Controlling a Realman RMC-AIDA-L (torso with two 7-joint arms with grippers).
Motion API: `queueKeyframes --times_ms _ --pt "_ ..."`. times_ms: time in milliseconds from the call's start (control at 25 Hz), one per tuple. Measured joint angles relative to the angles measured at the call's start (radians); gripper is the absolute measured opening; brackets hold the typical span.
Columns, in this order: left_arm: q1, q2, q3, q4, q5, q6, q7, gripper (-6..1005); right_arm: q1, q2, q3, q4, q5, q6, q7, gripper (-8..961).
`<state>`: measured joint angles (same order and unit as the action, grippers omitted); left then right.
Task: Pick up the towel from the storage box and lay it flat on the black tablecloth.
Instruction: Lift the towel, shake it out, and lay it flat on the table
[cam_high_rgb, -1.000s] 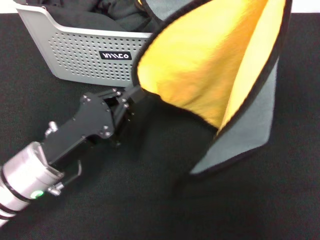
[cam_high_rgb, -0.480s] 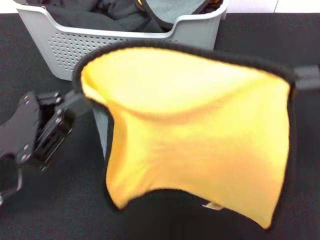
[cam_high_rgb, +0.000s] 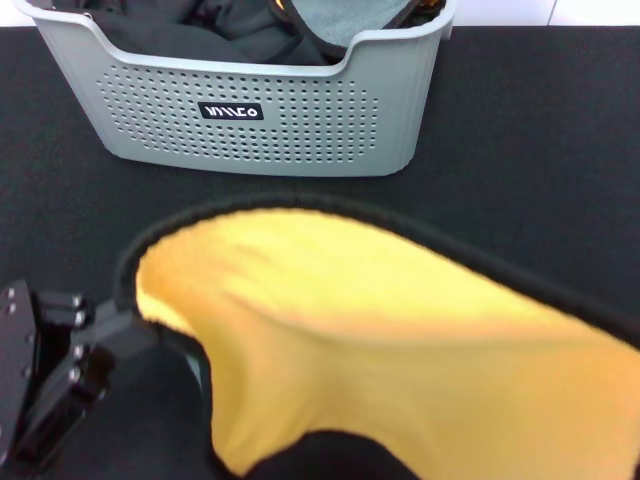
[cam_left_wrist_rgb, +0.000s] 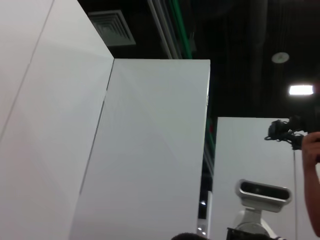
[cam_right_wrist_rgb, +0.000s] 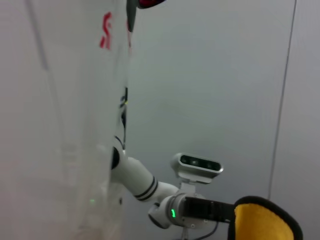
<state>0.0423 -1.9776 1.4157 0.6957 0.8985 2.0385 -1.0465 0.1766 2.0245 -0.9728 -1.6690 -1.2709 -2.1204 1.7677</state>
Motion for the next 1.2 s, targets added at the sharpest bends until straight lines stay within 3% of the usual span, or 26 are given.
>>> queueKeyframes --times_ms 440,640,720,800,1000,1120,1200 --pt "0.224 -0.004 0.113 0.187 -0.032 0.003 0.003 2 -0.135 -0.007 0.007 -0.005 0.081 -0.035 0.014 0" --pt "0.235 -0.006 0.123 0.115 -0.047 0.002 0.010 2 -0.152 -0.007 0.013 0.091 0.031 -0.033 0.014 0" --pt "0.197 -0.008 0.110 0.012 -0.046 0.000 0.021 3 -0.144 -0.008 0.016 0.196 -0.030 -0.031 -0.021 0" --pt "0.111 -0.009 0.101 -0.142 -0.040 -0.002 0.056 3 -0.130 -0.010 0.031 0.302 -0.088 -0.027 -0.073 0" --pt "-0.171 -0.009 0.107 -0.499 -0.037 -0.013 0.154 3 -0.055 -0.012 0.096 0.513 -0.214 -0.015 -0.172 0" --pt "-0.322 -0.014 0.112 -0.646 -0.018 -0.054 0.203 3 -0.006 -0.013 0.103 0.601 -0.275 0.030 -0.223 0" --pt "-0.375 -0.021 0.112 -0.672 -0.006 -0.099 0.214 2 0.022 -0.013 0.100 0.644 -0.307 0.069 -0.251 0"
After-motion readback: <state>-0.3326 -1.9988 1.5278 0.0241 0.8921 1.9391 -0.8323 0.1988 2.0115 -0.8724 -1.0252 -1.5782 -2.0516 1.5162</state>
